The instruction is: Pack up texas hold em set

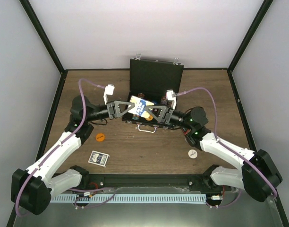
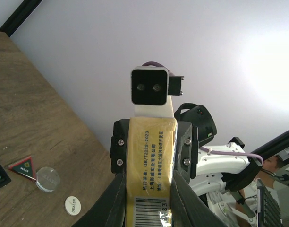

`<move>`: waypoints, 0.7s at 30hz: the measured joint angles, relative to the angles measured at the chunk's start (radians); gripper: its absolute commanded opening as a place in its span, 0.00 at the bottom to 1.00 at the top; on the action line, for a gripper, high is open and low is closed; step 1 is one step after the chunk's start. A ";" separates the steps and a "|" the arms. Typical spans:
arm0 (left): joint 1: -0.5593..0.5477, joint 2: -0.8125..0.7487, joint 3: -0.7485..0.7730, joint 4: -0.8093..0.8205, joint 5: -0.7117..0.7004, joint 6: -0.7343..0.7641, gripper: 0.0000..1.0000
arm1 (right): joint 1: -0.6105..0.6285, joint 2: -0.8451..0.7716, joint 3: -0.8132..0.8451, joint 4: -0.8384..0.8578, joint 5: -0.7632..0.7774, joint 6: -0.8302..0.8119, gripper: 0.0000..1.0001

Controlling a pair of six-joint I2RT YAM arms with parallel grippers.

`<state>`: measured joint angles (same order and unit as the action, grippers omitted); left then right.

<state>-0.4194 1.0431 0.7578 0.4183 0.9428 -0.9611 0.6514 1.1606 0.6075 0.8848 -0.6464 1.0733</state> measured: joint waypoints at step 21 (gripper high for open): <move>0.008 -0.031 0.316 -0.640 -0.703 0.537 1.00 | -0.124 0.043 0.117 -0.545 0.186 -0.229 0.01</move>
<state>-0.4118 1.0126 1.0737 -0.2214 0.2398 -0.4236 0.5278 1.2037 0.7242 0.3397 -0.4603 0.8448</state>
